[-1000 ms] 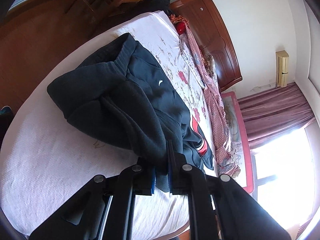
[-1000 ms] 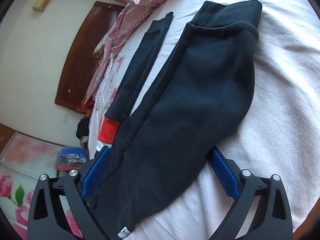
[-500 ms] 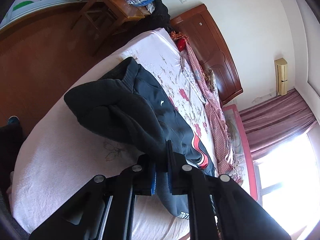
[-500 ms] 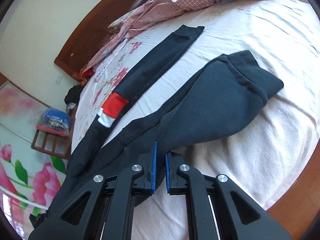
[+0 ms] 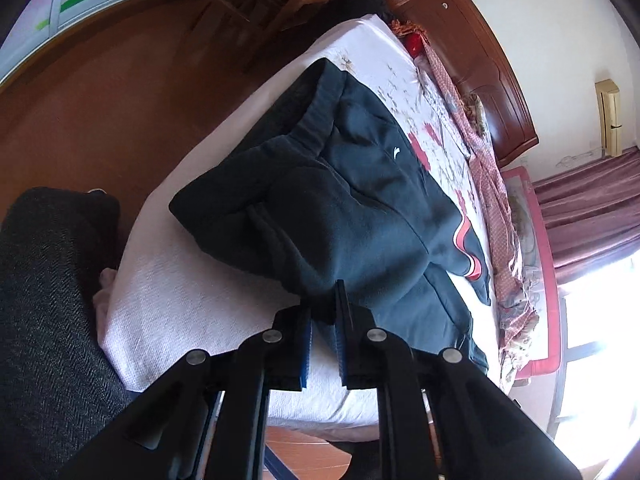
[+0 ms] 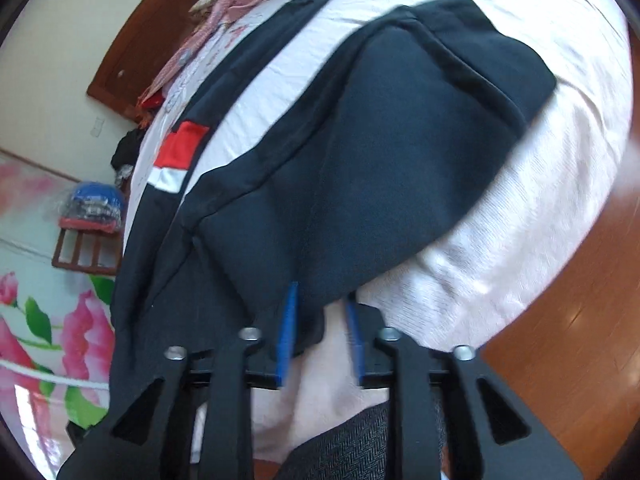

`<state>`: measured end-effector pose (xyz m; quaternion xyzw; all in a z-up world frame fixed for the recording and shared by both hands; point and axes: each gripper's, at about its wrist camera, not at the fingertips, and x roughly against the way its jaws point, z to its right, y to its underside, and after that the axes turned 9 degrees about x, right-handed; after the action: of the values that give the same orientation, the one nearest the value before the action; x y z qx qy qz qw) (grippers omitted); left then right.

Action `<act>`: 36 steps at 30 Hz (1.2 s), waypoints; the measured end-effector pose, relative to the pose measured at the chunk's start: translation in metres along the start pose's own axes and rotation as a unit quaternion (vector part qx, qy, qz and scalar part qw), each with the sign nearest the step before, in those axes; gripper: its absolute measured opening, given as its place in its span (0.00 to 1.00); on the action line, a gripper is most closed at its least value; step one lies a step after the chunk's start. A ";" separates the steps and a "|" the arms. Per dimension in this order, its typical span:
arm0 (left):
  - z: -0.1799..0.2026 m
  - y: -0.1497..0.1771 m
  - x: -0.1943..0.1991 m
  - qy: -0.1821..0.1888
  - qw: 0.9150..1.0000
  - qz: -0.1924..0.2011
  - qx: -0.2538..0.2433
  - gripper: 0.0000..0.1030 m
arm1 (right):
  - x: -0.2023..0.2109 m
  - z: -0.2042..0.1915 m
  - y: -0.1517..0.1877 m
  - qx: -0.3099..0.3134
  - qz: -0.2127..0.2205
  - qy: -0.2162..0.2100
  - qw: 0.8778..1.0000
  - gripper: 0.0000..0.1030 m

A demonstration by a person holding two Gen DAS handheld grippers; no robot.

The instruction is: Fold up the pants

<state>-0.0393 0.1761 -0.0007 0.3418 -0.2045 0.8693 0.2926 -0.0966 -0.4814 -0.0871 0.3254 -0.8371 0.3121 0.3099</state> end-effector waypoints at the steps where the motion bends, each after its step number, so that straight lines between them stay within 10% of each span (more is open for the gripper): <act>1: 0.005 0.003 0.003 -0.023 0.999 -0.002 -0.026 0.14 | 0.006 0.006 0.002 -0.012 0.005 -0.009 1.000 0.50; 3: 0.014 0.007 0.017 -0.051 0.996 0.010 -0.070 0.16 | 0.017 0.012 0.004 -0.019 0.016 -0.002 1.000 0.50; 8: 0.032 0.017 0.064 -0.119 0.977 0.085 -0.153 0.67 | 0.039 0.033 -0.013 -0.069 0.071 0.050 0.994 0.50; 13: 0.084 0.041 0.068 -0.121 0.939 0.132 -0.293 0.92 | 0.043 0.060 -0.036 -0.117 0.118 0.049 0.985 0.50; 20: 0.151 0.073 0.036 -0.047 0.916 0.085 -0.390 0.96 | 0.026 0.062 -0.061 -0.099 0.110 0.102 0.984 0.50; 23: 0.165 0.086 0.020 -0.034 0.916 0.054 -0.395 0.96 | 0.024 0.042 -0.070 -0.028 0.109 0.159 0.981 0.12; 25: 0.169 0.096 0.012 -0.033 0.915 0.034 -0.400 0.96 | 0.029 0.029 -0.076 0.010 0.117 0.178 0.977 0.10; 31: 0.165 0.114 0.000 -0.047 0.905 0.022 -0.422 0.96 | 0.067 0.009 -0.084 0.103 0.164 0.235 0.952 0.10; 34: 0.158 0.108 -0.002 -0.057 0.908 0.025 -0.415 0.96 | 0.053 0.033 -0.085 0.061 0.121 0.245 0.960 0.14; 36: 0.154 0.097 -0.003 -0.067 0.912 0.036 -0.403 0.96 | 0.041 0.049 -0.081 0.034 0.091 0.276 0.956 0.48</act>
<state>-0.0274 0.0168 0.0872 0.2448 -0.5687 0.6982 0.3593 -0.0762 -0.5792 -0.0613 0.1591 -0.7343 0.4447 0.4876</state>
